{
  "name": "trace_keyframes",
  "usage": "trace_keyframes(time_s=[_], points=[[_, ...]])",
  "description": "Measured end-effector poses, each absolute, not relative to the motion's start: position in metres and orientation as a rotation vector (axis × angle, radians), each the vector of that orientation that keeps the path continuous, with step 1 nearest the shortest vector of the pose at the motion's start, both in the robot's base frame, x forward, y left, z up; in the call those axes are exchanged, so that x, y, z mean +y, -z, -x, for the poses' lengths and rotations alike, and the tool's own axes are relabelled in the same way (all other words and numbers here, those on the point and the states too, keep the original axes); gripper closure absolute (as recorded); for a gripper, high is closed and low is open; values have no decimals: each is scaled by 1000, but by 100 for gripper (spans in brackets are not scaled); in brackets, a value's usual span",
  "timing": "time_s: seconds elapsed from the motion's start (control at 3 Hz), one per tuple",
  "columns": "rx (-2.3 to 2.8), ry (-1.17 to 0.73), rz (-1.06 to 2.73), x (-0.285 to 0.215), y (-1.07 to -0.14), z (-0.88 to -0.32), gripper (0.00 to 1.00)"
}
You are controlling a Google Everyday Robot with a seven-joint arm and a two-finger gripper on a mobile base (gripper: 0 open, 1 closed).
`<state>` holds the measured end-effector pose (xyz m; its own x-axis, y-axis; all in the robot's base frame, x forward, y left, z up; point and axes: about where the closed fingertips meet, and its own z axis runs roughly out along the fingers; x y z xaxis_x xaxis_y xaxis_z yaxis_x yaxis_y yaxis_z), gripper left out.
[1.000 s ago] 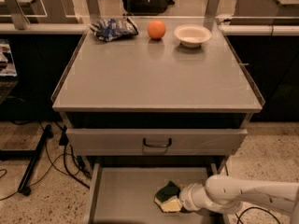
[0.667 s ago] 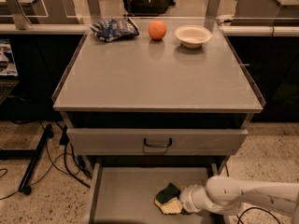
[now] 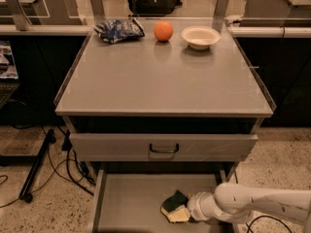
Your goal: Place sponge into middle drawer
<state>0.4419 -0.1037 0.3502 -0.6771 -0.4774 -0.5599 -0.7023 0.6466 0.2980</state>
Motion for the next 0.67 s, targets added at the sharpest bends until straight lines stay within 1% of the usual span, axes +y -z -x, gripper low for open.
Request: trace_keyframes(time_s=[0.33,0.67], points=[[2432,-701,926,-104,-350,-442,6],[2432,-701,926,-104,-350,-442,0]])
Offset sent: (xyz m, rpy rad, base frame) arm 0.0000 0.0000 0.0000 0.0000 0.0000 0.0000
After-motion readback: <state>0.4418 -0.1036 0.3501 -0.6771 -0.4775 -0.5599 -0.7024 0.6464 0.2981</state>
